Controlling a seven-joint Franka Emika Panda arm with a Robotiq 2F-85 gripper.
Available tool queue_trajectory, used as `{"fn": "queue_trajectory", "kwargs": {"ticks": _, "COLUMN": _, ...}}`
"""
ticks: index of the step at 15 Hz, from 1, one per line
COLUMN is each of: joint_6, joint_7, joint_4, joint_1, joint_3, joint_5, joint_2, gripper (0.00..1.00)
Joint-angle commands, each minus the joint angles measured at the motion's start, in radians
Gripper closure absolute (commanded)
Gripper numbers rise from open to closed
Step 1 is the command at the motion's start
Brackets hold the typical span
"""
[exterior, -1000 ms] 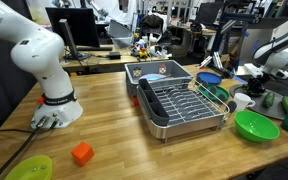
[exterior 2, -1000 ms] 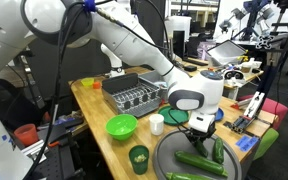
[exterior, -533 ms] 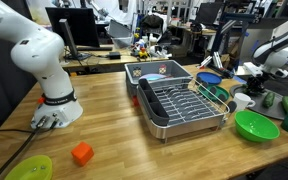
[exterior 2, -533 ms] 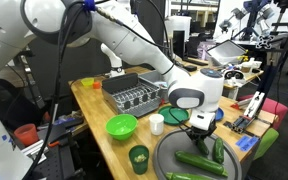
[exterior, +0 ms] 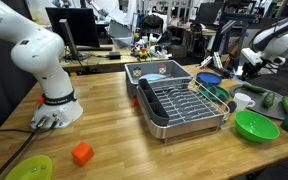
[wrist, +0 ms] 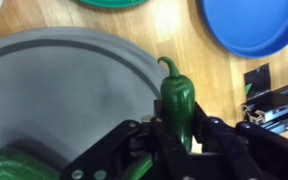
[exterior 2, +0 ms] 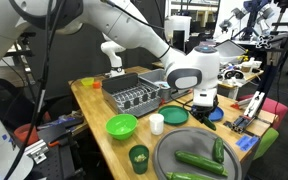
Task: Place the small pepper from the grey tray on the dark green plate
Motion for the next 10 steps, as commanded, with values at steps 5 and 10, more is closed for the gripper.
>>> {"fn": "queue_trajectory", "kwargs": {"ticks": 5, "joint_6": 0.005, "joint_7": -0.207, "joint_4": -0.058, "joint_1": 0.056, "joint_3": 0.093, "joint_5": 0.007, "joint_2": -0.088, "gripper": 0.93}}
{"fn": "queue_trajectory", "kwargs": {"ticks": 10, "joint_6": -0.043, "joint_7": -0.264, "joint_4": -0.047, "joint_1": 0.124, "joint_3": 0.115, "joint_5": -0.002, "joint_2": -0.074, "gripper": 0.93}}
